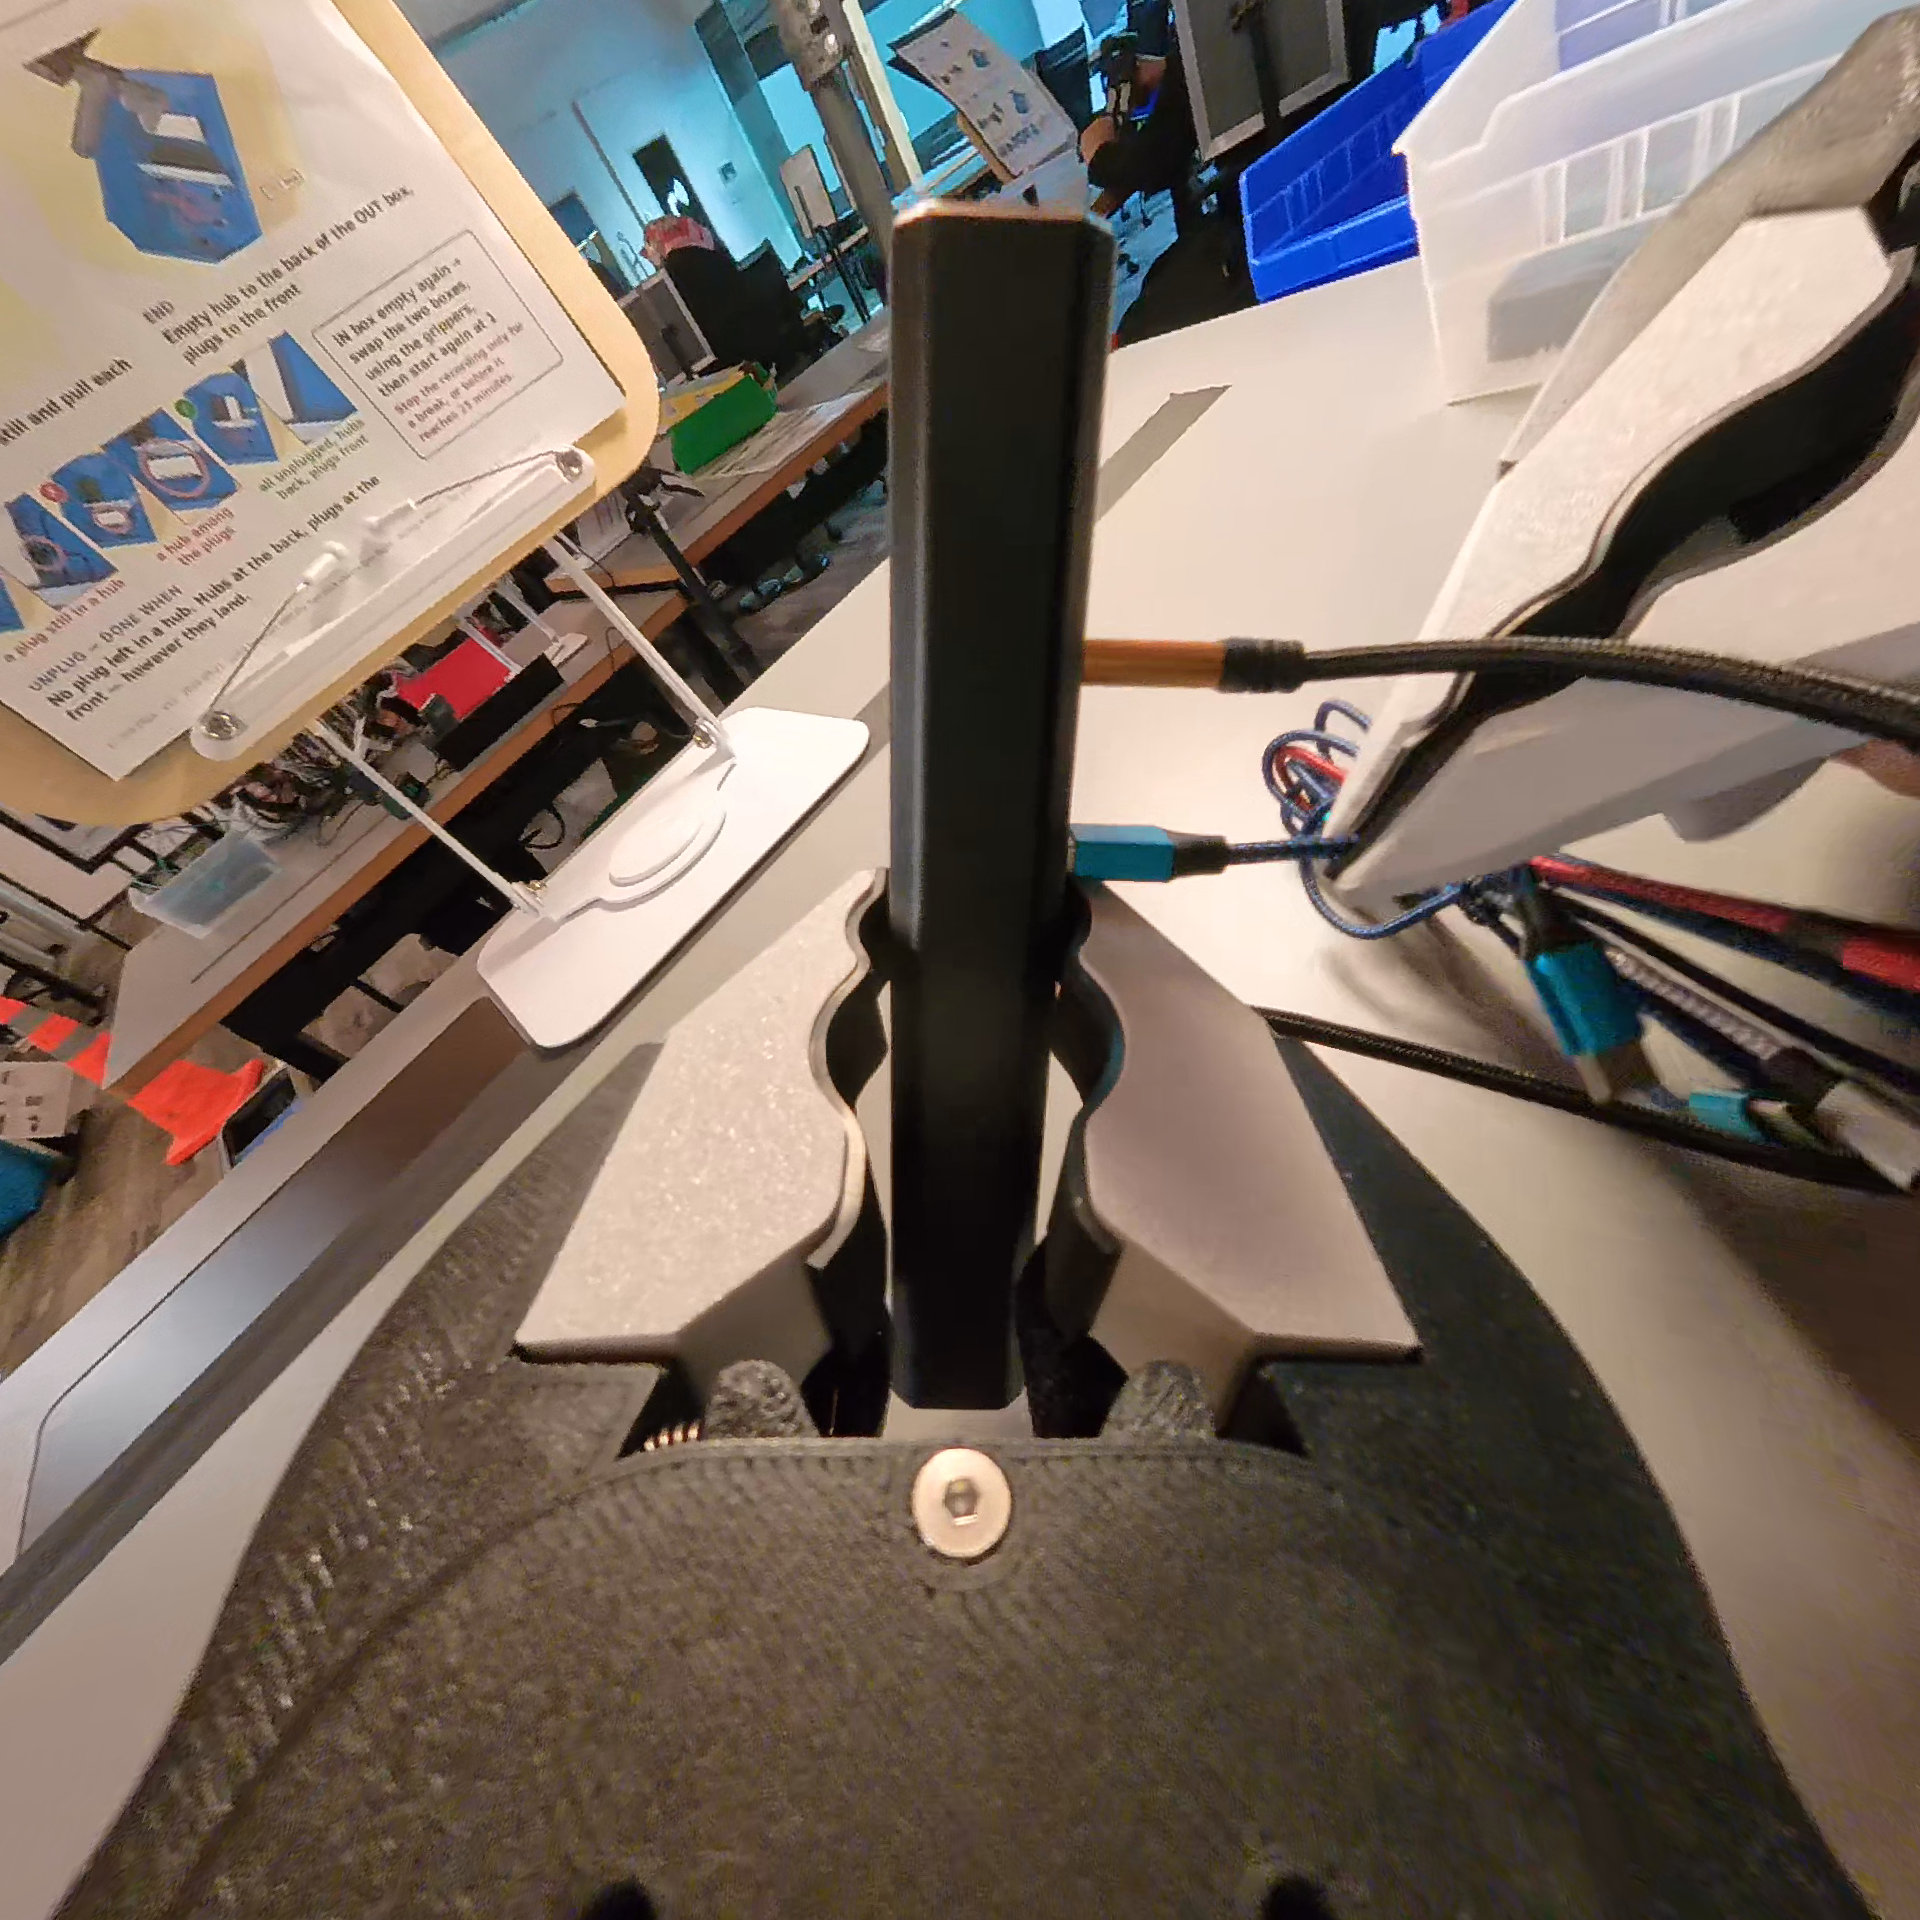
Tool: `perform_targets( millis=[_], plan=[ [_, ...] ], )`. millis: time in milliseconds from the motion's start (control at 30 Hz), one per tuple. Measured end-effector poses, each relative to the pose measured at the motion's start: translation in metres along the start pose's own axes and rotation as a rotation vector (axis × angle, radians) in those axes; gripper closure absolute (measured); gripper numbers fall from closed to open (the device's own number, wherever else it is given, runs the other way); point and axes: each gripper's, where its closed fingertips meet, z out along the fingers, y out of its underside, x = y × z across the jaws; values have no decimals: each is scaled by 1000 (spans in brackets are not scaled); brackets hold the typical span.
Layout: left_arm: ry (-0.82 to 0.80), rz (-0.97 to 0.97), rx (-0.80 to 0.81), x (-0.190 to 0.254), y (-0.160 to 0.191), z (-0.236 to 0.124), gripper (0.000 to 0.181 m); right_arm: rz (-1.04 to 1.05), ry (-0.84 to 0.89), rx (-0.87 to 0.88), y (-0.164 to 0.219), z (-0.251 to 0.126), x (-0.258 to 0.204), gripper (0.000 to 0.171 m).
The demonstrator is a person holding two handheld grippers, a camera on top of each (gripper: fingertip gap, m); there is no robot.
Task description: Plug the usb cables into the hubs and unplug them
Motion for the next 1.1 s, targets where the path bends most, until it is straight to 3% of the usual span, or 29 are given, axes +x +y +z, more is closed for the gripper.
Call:
perform_targets(
  millis=[633, 867, 1000, 1100],
  plan=[
    [-45, 18, -48, -7, 1, 4, 150, -12, 79, -13, 3, 0, 15, 169],
    [5, -30, -48, -4, 1, 4, 151, -25, 67, 0, 3, -2, 19, 169],
    [63, -77, -52, 0, 8, 3, 151, -21, 34, 9, 1, 2, -2, 169],
    [46, -42, -58, -1, 4, 1, 150, -79, 71, -15, 3, -3, 18, 169]
  ],
)
